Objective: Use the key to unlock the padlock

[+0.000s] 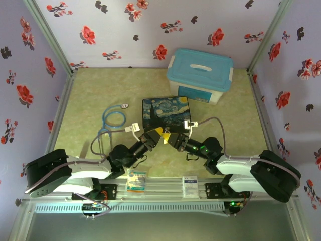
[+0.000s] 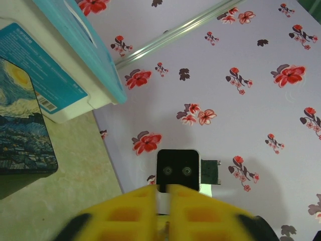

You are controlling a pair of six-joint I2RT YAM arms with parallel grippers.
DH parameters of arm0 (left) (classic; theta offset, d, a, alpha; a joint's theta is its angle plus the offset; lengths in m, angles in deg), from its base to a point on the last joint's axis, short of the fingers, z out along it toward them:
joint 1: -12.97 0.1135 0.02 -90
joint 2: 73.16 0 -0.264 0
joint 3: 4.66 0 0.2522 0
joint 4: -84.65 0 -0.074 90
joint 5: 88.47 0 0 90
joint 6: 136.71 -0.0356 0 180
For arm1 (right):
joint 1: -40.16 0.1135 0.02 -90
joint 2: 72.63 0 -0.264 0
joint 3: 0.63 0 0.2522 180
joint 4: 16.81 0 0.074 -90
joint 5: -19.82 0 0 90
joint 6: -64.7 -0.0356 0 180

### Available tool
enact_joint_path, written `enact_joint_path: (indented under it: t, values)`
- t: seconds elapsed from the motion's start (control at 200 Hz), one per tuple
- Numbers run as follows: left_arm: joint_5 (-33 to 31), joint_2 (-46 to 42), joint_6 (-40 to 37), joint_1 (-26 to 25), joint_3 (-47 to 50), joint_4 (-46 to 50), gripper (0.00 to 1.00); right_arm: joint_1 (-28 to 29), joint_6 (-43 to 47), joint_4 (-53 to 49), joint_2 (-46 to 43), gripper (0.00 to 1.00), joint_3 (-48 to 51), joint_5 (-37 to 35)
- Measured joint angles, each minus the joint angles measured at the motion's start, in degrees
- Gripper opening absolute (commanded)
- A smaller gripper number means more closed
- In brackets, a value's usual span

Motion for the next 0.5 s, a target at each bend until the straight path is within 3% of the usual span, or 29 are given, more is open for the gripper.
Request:
enact_joint_path:
  t: [0.045, 0.06, 0.2, 0.355, 0.5]
  values:
    - [-0.96, -0.13, 0.07, 0.0, 0.85, 0.04, 0.96, -0.04, -0.02, -0.11, -0.46, 0.0, 0.07, -0.02]
    - [-1.33, -0.22, 0.04, 0.0, 1.22, 0.09, 0.99, -0.11, 0.0, -0.17, -0.74, 0.0, 0.15, 0.0]
    - [-6.32, -2.89, 1.01, 0.26, 3.82, 6.08, 1.0, -1.49, 1.22, -7.74, -7.32, 0.0, 1.6, -0.35]
    - [-8.92, -4.57, 2.6, 1.66, 1.25, 23.34, 1.0, -2.47, 7.04, -30.84, -19.61, 0.0, 0.94, -2.75]
    - [-6.56, -0.87, 0.63, 2.93, -4.52, 34.62, 0.95, -5.68, 11.91, -50.27, -27.08, 0.0, -0.26, -5.14]
